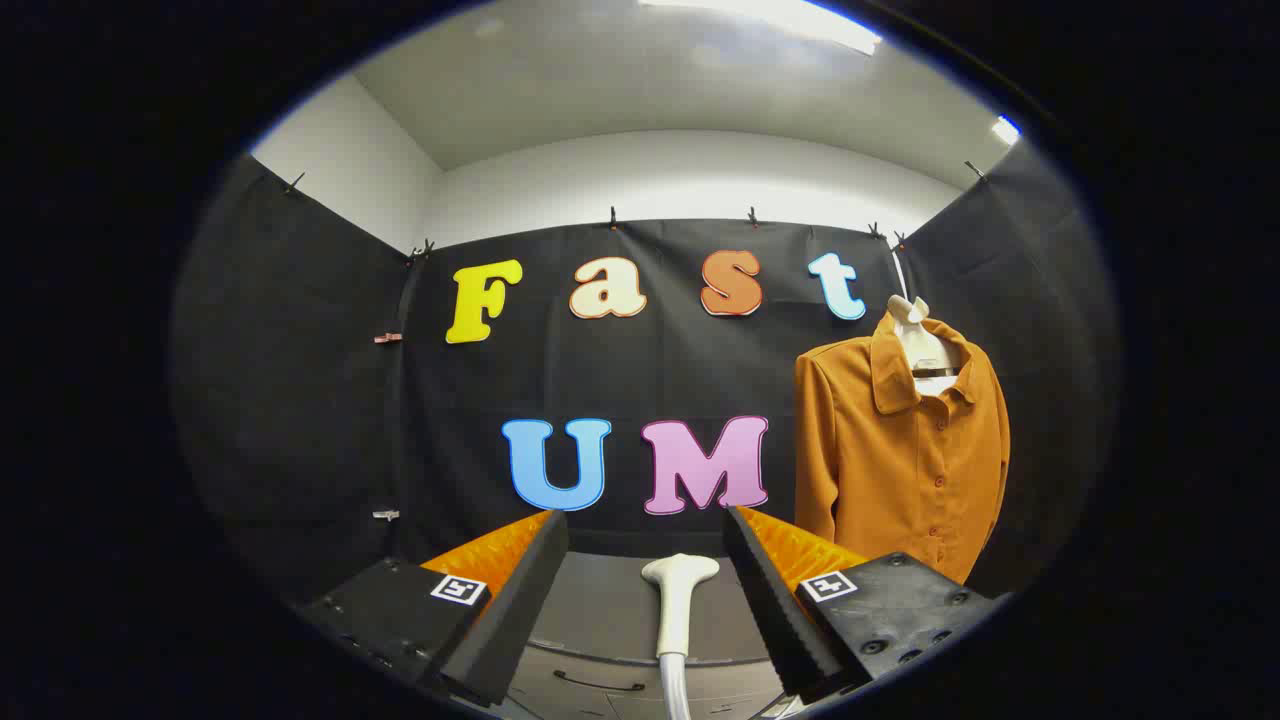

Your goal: Iron the clothes twice with a garment steamer, once on the left side and once on the right side.

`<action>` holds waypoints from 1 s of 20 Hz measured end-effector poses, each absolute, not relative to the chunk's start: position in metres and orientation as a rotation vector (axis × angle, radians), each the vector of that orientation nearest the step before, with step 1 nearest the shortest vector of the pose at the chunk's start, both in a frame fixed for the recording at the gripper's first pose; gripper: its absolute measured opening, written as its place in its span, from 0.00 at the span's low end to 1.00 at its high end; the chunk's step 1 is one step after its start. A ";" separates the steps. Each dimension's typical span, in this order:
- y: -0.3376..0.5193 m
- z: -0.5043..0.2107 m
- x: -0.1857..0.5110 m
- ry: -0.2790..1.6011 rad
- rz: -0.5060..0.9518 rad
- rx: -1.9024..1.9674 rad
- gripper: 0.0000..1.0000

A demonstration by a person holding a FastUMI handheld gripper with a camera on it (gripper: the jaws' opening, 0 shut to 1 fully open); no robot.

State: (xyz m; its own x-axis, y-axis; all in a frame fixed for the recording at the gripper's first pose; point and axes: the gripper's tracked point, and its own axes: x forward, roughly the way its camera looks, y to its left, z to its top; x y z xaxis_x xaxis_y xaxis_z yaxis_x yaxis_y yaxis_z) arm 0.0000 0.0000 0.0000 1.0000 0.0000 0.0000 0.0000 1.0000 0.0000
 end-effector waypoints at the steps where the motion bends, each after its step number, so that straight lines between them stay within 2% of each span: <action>1: 0.000 0.001 -0.001 -0.002 -0.003 -0.002 0.98; 20: 0.030 0.001 -0.012 0.002 -0.021 -0.013 0.98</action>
State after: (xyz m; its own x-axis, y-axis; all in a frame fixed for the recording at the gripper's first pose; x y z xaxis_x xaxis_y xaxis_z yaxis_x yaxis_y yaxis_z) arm -0.0124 0.0300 0.0010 0.9998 -0.0209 -0.0015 0.0209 0.9997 -0.0133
